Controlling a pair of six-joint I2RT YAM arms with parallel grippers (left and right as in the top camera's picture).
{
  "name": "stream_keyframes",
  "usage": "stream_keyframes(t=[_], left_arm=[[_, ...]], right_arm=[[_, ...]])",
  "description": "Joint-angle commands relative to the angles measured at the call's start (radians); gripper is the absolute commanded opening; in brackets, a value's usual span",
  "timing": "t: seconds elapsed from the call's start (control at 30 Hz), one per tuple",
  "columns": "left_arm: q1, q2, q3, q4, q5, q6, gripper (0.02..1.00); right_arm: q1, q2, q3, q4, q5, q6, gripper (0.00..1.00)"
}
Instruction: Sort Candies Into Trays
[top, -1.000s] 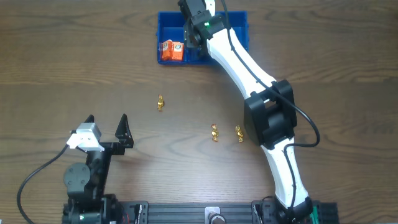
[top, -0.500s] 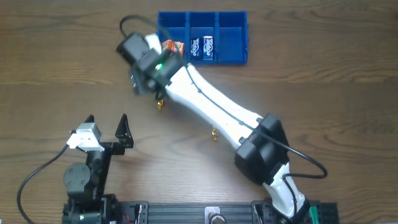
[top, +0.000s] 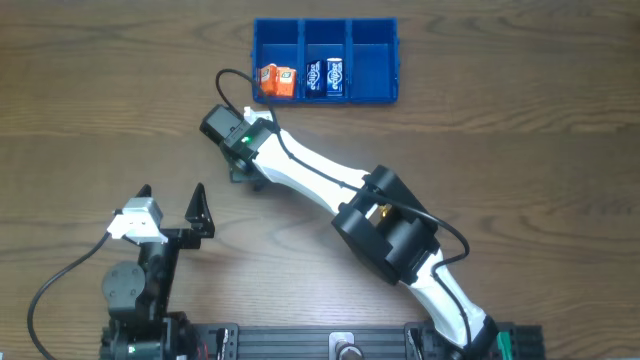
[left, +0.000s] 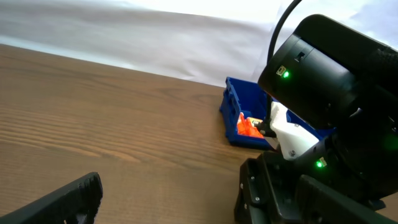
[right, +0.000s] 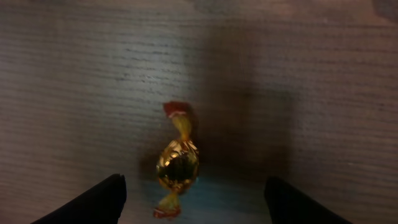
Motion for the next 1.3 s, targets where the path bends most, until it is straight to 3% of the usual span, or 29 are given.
stream_keyframes(t=[0.03,0.23,0.4,0.53,0.63,0.9,0.97,1.13,1.3], left_arm=[[0.002,-0.006,-0.019,-0.032,0.018,0.011,0.998],[0.002,-0.006,-0.019,-0.032,0.018,0.011,0.998],[0.002,-0.006,-0.019,-0.032,0.018,0.011,0.996],[0.002,-0.006,-0.019,-0.032,0.018,0.011,0.998],[0.002,-0.006,-0.019,-0.032,0.018,0.011,0.998],[0.002,-0.006,-0.019,-0.032,0.018,0.011,0.996],[0.002,-0.006,-0.019,-0.032,0.018,0.011,0.998],[0.002,-0.006,-0.019,-0.033,0.018,0.011,0.996],[0.002,-0.006,-0.019,-0.032,0.018,0.011,0.998]], right_arm=[[0.01,0.018,-0.002,0.027,0.014,0.032,0.726],[0.008,0.047,-0.002,0.034,0.036,0.035,0.702],[0.0,0.068,-0.002,0.041,0.045,0.035,0.623],[0.0,0.068,-0.001,0.042,0.047,0.035,0.351],[0.0,0.068,-0.001,0.042,0.047,0.035,0.248],[-0.002,0.014,0.016,0.013,0.05,0.001,0.191],[-0.014,-0.069,0.016,-0.031,0.105,-0.005,0.189],[-0.143,-0.387,0.016,-0.083,0.247,-0.185,0.189],[-0.403,-0.396,0.012,0.038,0.257,-0.346,0.189]])
